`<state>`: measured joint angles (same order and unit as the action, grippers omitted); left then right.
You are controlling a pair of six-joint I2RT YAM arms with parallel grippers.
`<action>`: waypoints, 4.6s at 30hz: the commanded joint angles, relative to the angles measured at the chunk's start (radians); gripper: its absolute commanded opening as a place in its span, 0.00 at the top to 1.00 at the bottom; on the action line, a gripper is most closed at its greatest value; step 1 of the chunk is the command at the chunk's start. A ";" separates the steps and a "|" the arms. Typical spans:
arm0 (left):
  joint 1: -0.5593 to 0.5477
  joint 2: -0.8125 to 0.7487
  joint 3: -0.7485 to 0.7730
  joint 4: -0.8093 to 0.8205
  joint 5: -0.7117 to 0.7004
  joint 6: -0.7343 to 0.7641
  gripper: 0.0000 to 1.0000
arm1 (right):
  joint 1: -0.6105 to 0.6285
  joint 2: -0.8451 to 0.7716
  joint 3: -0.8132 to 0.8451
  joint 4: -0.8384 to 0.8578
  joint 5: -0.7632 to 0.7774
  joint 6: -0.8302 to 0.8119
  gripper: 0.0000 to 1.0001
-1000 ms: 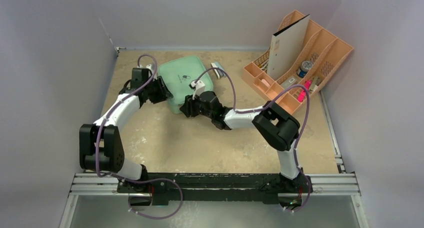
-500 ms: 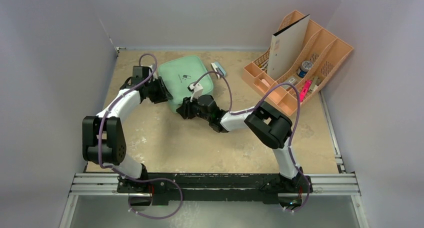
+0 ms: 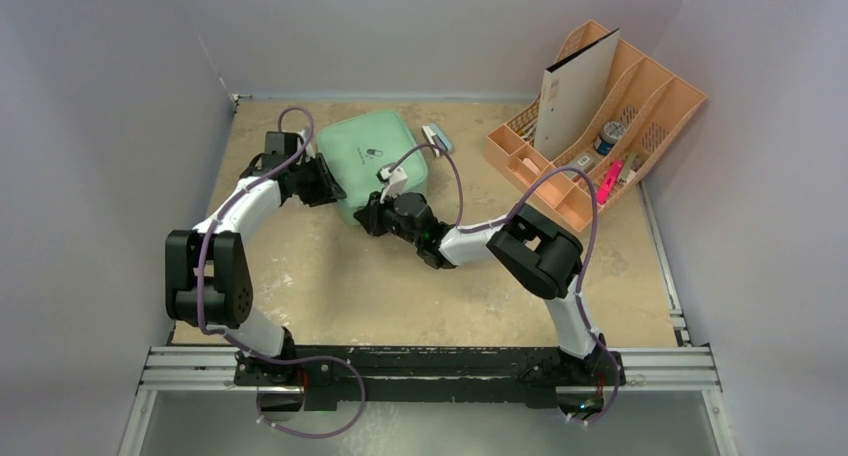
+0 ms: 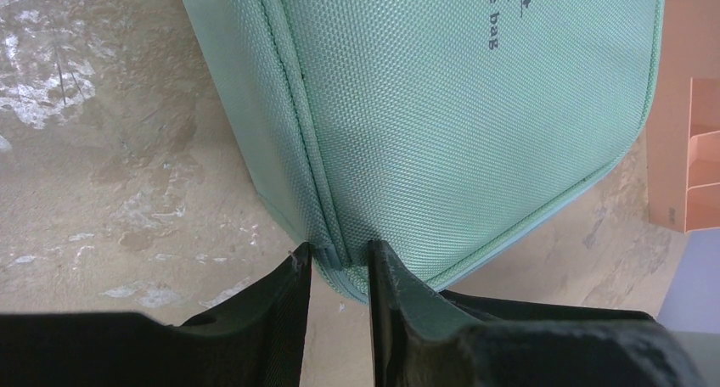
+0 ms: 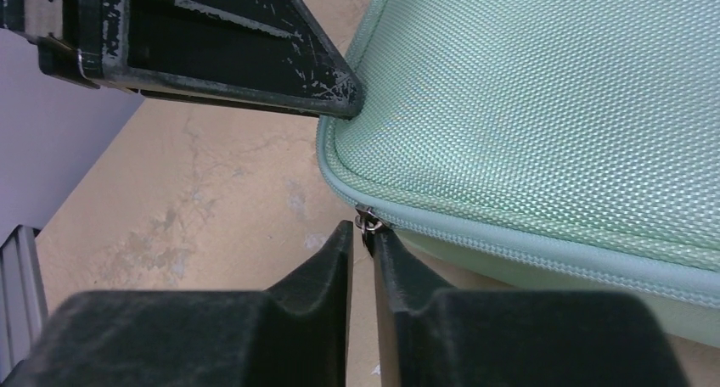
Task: Organize the medicine kit
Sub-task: Zip the medicine box at the center of the board.
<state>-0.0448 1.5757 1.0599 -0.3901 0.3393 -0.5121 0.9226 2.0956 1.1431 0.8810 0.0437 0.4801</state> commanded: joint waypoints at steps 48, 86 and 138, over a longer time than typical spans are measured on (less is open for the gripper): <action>0.013 0.087 0.132 -0.225 -0.184 0.100 0.83 | -0.150 -0.156 -0.147 -0.033 0.006 -0.346 1.00; 0.224 -0.365 -0.284 -0.033 0.038 -0.420 0.62 | 0.168 0.004 0.247 -0.226 0.109 -0.227 1.00; 0.234 -0.260 -0.238 -0.047 -0.179 -0.141 1.00 | -0.027 -0.297 -0.195 -0.372 0.209 -0.393 1.00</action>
<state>0.1673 1.3418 0.8265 -0.4576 0.2852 -0.8200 0.9661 1.8149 0.9730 0.5163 0.2173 0.2180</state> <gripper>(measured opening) 0.063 0.007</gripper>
